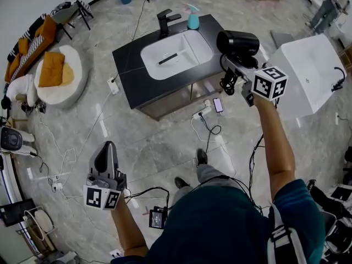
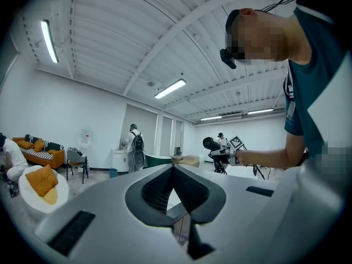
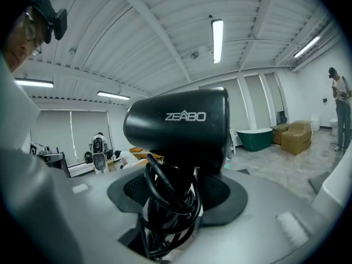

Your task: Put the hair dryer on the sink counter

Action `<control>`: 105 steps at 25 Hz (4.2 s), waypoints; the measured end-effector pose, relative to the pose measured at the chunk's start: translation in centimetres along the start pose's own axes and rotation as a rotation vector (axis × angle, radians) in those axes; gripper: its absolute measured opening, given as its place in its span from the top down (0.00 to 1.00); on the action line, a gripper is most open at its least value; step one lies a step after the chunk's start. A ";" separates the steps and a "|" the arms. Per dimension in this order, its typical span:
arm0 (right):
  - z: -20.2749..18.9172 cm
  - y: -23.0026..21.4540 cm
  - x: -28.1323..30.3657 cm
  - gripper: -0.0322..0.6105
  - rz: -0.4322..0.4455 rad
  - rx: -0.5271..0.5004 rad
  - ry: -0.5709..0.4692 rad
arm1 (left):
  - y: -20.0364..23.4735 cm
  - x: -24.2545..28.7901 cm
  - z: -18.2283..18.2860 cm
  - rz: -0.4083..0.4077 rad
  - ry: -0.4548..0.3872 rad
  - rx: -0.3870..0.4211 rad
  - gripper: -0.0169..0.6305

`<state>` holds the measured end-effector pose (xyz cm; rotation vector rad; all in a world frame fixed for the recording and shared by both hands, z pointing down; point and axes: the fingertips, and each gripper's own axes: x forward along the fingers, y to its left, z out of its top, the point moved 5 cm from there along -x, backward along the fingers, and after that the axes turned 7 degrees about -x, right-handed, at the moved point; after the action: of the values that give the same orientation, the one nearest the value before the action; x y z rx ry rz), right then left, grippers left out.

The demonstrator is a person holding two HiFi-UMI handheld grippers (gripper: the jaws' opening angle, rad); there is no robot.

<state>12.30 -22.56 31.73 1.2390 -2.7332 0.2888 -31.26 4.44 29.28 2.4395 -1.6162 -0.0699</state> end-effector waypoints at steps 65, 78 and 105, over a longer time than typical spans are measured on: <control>-30.0 -19.6 21.5 0.57 0.013 0.159 0.626 | -0.2 11.4 -11.2 0.115 0.216 -0.115 0.97; -31.4 -19.9 22.6 0.56 -0.006 0.154 0.719 | -0.4 11.3 -11.9 0.116 0.223 -0.137 0.97; -32.6 -20.2 23.8 0.49 -0.066 -0.017 0.843 | -0.7 11.5 -13.1 0.109 0.231 -0.153 0.97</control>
<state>13.11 -45.63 70.53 0.9052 -1.9588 0.6109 -24.06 -3.85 42.78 2.1541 -1.5761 0.0982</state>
